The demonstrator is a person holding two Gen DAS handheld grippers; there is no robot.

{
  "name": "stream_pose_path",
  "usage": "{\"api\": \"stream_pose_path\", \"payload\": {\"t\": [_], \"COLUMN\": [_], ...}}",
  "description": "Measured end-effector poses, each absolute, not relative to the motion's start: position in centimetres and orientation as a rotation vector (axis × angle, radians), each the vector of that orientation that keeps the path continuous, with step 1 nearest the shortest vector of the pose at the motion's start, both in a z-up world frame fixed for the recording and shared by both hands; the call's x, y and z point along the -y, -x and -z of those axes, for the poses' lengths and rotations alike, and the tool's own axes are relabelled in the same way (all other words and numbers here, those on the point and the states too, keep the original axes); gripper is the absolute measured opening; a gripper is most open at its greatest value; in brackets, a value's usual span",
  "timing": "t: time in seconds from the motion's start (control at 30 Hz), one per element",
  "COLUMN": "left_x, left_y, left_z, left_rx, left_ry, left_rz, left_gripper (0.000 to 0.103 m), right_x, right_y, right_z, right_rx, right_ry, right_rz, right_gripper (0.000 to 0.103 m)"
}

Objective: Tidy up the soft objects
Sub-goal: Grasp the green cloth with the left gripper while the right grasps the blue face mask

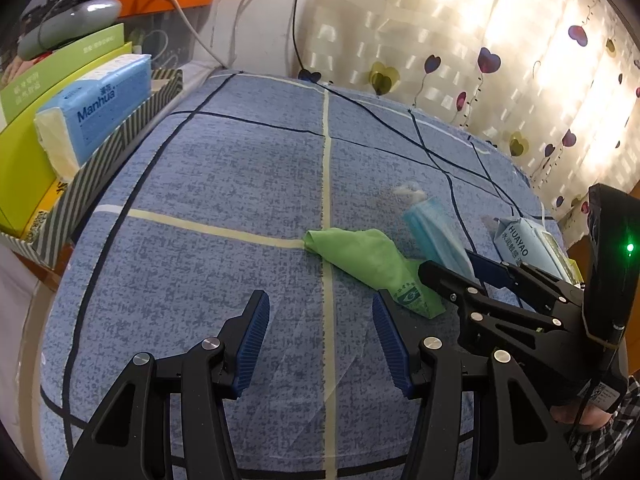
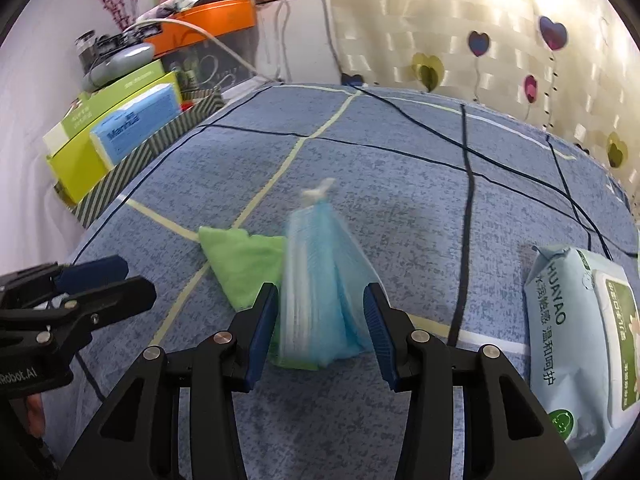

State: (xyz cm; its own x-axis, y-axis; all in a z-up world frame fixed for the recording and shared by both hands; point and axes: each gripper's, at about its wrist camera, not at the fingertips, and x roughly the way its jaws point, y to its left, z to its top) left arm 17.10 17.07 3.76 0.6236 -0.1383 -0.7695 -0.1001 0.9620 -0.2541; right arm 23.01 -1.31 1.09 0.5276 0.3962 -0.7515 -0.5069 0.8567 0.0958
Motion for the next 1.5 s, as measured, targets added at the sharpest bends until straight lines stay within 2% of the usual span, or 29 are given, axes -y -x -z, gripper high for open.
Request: {"api": "stream_pose_path", "payload": {"t": [0.17,0.23,0.37,0.4,0.43,0.63,0.97,1.1,1.33,1.43,1.5], "left_x": [-16.4,-16.0,-15.5,-15.5,-15.4,-15.1,-13.3,-11.3,-10.6,-10.0,-10.0], "left_y": [-17.9,-18.2,-18.9,-19.2,-19.3,-20.6,-22.4,-22.9,-23.3,-23.3,-23.2], "left_z": [-3.5,-3.4,-3.1,-3.0,-2.9,-2.1,-1.8,-1.7,-1.5,-1.4,-1.4], "left_rx": [-0.917,-0.924,-0.938,-0.943,-0.944,-0.975,-0.993,-1.001,-0.986,-0.982,-0.973], "left_ry": [0.282,0.277,0.273,0.277,0.279,0.315,0.306,0.172,0.123,0.062,0.057], "left_rz": [0.039,0.049,0.059,0.055,0.055,0.070,0.096,0.047,0.012,-0.014,-0.036], "left_gripper": [0.053,0.053,0.054,0.054,0.054,0.058,0.058,0.059,0.059,0.056,0.049], "right_x": [1.7,1.9,2.3,2.4,2.6,3.7,5.0,5.6,6.0,6.1,6.2], "right_y": [-23.2,-23.1,-23.1,-23.1,-23.1,-22.8,-21.4,-21.0,-20.7,-20.6,-20.6], "right_z": [-0.9,-0.9,-0.9,-0.9,-1.0,-1.2,-1.7,-1.9,-2.0,-2.0,-2.0], "right_rx": [-0.864,-0.859,-0.857,-0.854,-0.849,-0.851,-0.820,-0.814,-0.806,-0.802,-0.800], "right_ry": [0.123,0.121,0.097,0.089,0.080,0.037,0.050,0.044,0.049,0.044,0.042], "right_rz": [-0.528,-0.525,-0.525,-0.520,-0.515,-0.504,-0.458,-0.454,-0.446,-0.446,-0.447], "right_gripper": [0.045,0.035,0.031,0.024,0.021,0.021,0.021,0.021,0.021,0.021,0.021]}}
